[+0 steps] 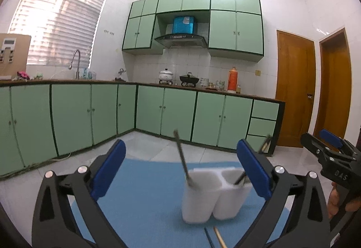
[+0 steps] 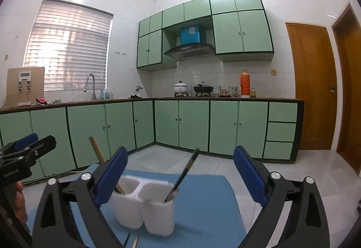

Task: Organize utensils
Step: 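Open both tools to release the chopsticks in the holder, then withdraw both open tools back over the remaining chopsticks on the cloth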

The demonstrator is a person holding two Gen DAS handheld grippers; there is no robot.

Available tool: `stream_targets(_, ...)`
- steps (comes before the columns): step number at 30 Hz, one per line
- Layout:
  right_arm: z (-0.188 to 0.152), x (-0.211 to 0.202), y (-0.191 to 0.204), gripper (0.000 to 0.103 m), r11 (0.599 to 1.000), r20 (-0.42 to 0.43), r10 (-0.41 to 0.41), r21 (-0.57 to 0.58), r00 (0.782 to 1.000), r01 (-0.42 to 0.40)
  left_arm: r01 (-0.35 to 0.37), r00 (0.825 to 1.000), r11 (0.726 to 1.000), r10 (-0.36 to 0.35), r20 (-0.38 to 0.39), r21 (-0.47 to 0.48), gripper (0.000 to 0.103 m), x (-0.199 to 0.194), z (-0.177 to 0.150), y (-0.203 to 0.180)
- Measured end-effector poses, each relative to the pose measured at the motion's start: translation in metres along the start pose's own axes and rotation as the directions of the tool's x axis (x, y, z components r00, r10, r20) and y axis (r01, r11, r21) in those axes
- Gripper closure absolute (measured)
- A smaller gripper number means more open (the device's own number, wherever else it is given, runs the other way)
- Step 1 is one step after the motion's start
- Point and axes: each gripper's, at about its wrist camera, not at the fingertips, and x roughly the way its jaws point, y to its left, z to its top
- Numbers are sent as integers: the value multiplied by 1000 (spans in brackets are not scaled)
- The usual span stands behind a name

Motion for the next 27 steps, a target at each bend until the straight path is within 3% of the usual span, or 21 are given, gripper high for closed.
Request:
stream_targets(10,-54,-42,-10,6,993,-83,-5,115,997,15,-32,995,999,34,-94,25,6,-42,-58,6)
stream_targets(22,-121,-79,8,6,992,-163,10,123,987,10,-27,978,997,42,-205,75,6,-71,-123,-4)
stream_targets(27,-151,-94,23,6,997,-181,-12,73,983,26,-23,966,996,43,-254,84,6,-79,-149,0)
